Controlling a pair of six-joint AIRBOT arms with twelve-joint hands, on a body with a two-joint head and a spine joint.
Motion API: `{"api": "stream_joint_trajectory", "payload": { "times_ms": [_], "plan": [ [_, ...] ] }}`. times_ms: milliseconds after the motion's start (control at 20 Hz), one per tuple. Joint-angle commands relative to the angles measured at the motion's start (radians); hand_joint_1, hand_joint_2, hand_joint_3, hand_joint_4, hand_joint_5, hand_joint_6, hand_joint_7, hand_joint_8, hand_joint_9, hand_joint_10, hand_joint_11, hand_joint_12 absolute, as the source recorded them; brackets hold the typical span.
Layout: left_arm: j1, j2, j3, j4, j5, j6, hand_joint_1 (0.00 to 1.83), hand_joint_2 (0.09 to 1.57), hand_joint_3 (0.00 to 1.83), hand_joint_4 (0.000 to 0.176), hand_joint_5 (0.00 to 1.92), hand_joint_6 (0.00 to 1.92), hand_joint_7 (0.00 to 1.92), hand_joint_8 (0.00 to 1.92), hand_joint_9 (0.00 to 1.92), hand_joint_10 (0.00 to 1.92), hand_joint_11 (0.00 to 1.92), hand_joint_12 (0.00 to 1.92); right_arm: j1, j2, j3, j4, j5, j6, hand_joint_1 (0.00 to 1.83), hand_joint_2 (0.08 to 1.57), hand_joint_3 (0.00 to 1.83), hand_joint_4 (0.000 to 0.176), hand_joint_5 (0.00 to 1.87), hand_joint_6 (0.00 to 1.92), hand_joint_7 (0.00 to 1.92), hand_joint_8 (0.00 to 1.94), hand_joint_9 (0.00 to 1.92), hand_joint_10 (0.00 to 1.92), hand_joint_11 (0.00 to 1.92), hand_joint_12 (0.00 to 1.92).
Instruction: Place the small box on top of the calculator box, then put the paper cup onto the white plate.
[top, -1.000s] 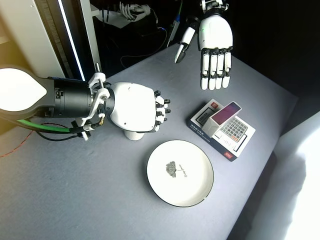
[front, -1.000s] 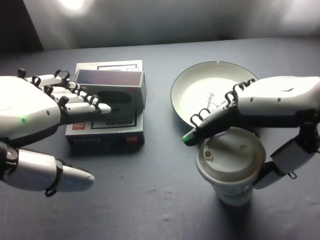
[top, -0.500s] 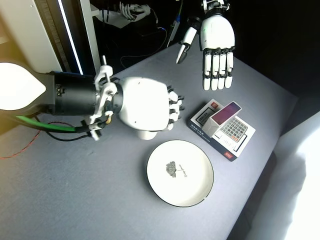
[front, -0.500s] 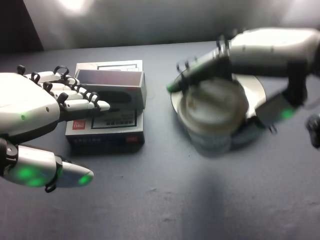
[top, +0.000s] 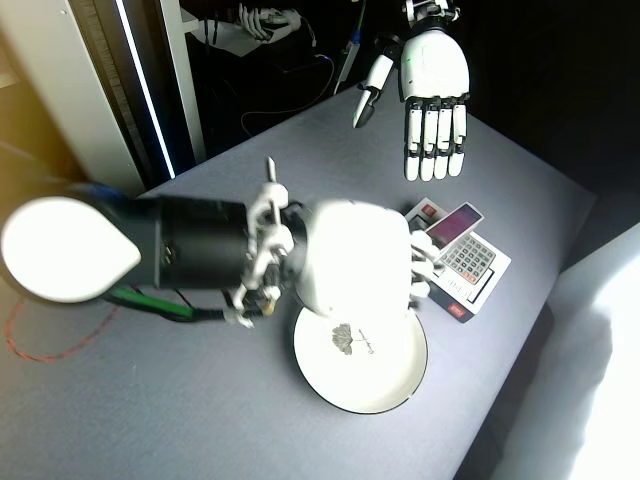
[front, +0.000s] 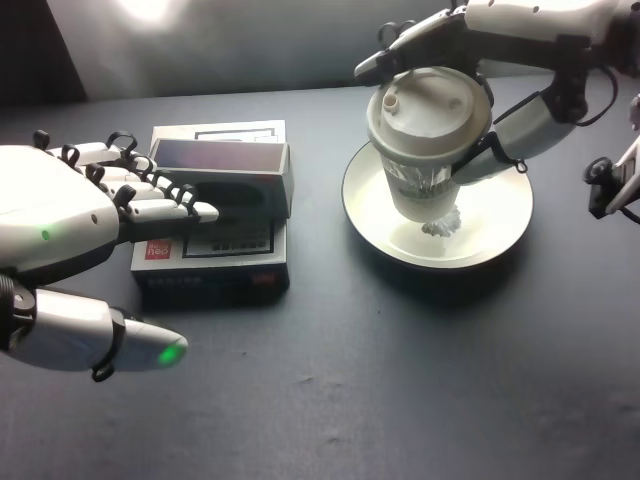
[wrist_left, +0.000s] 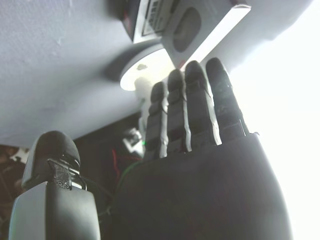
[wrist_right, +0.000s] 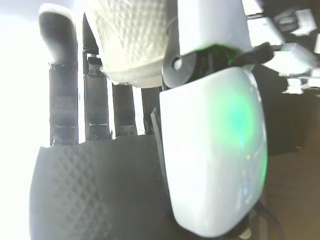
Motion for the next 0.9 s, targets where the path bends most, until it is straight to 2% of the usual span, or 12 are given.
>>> {"api": "stream_joint_trajectory", "payload": {
  "times_ms": [0, 150, 250, 450, 600, 650, 700, 750, 800, 850],
  "plan": [
    [-0.012, 0.007, 0.006, -0.009, -0.093, 0.003, 0.17, 1.15, 0.0, 0.0, 0.18, 0.0, 0.23, 0.0, 0.21, 0.0, 0.0, 0.28, 0.001, 0.001, 0.014, 0.08, 0.118, -0.025, 1.49, 1.14, 0.0, 0.0, 0.73, 1.17, 0.95, 0.93, 0.86, 1.13, 0.83, 1.59],
    [-0.012, 0.007, 0.007, -0.009, -0.092, 0.005, 0.18, 1.14, 0.0, 0.0, 0.21, 0.0, 0.26, 0.0, 0.24, 0.0, 0.0, 0.37, -0.041, -0.011, 0.022, 0.213, 0.182, -0.169, 1.49, 1.14, 0.0, 0.0, 0.73, 1.17, 0.94, 0.96, 0.85, 1.15, 0.82, 1.6],
    [-0.012, 0.007, 0.007, -0.009, -0.091, 0.005, 0.15, 1.15, 0.0, 0.0, 0.2, 0.0, 0.24, 0.0, 0.22, 0.0, 0.0, 0.35, -0.08, -0.018, 0.022, 0.308, 0.214, -0.237, 1.49, 1.14, 0.0, 0.0, 0.72, 1.17, 0.97, 0.92, 0.85, 1.14, 0.82, 1.6],
    [-0.012, 0.007, 0.007, -0.009, -0.09, 0.005, 0.17, 1.16, 0.0, 0.0, 0.21, 0.0, 0.26, 0.0, 0.24, 0.0, 0.0, 0.37, -0.141, -0.037, 0.059, 0.436, 0.265, -0.264, 1.49, 1.14, 0.0, 0.0, 0.74, 1.16, 0.97, 0.92, 0.86, 1.13, 0.83, 1.59],
    [-0.013, 0.007, 0.007, -0.01, -0.09, 0.005, 0.18, 1.16, 0.0, 0.0, 0.22, 0.0, 0.26, 0.0, 0.24, 0.0, 0.0, 0.36, -0.162, -0.049, 0.088, 0.472, 0.277, -0.266, 1.49, 1.15, 0.0, 0.0, 0.72, 1.2, 0.93, 0.96, 0.82, 1.18, 0.81, 1.61],
    [-0.013, 0.007, 0.007, -0.01, -0.09, 0.005, 0.17, 1.16, 0.0, 0.0, 0.22, 0.0, 0.26, 0.0, 0.24, 0.0, 0.0, 0.37, -0.165, -0.052, 0.097, 0.48, 0.281, -0.266, 1.59, 1.13, 0.0, 0.0, 0.74, 0.64, 0.87, 1.02, 0.77, 1.24, 0.77, 1.65],
    [-0.013, 0.007, 0.007, -0.01, -0.09, 0.006, 0.19, 1.17, 0.0, 0.0, 0.22, 0.0, 0.26, 0.0, 0.24, 0.0, 0.0, 0.33, -0.169, -0.053, 0.103, 0.485, 0.286, -0.266, 1.61, 1.14, 0.0, 0.0, 0.81, 0.32, 0.83, 1.07, 0.75, 1.29, 0.75, 1.68],
    [-0.013, 0.007, 0.007, -0.01, -0.089, 0.006, 0.2, 1.17, 0.0, 0.0, 0.22, 0.0, 0.26, 0.0, 0.24, 0.0, 0.0, 0.34, -0.174, -0.056, 0.11, 0.486, 0.289, -0.266, 1.61, 1.13, 0.0, 0.0, 0.87, 0.16, 0.83, 1.02, 0.76, 1.28, 0.76, 1.69],
    [-0.013, 0.007, 0.007, -0.01, -0.088, 0.006, 0.19, 1.17, 0.0, 0.0, 0.21, 0.0, 0.25, 0.0, 0.23, 0.0, 0.0, 0.34, -0.176, -0.057, 0.111, 0.486, 0.291, -0.266, 1.72, 1.11, 0.0, 0.0, 0.87, 0.07, 0.82, 0.49, 0.75, 1.19, 0.74, 1.67],
    [-0.013, 0.007, 0.008, -0.01, -0.088, 0.006, 0.16, 1.17, 0.0, 0.0, 0.18, 0.0, 0.22, 0.0, 0.2, 0.0, 0.0, 0.28, -0.18, -0.058, 0.112, 0.486, 0.291, -0.266, 1.74, 1.11, 0.0, 0.0, 0.87, 0.03, 0.88, 0.21, 0.74, 1.19, 0.71, 1.69]
  ]
}}
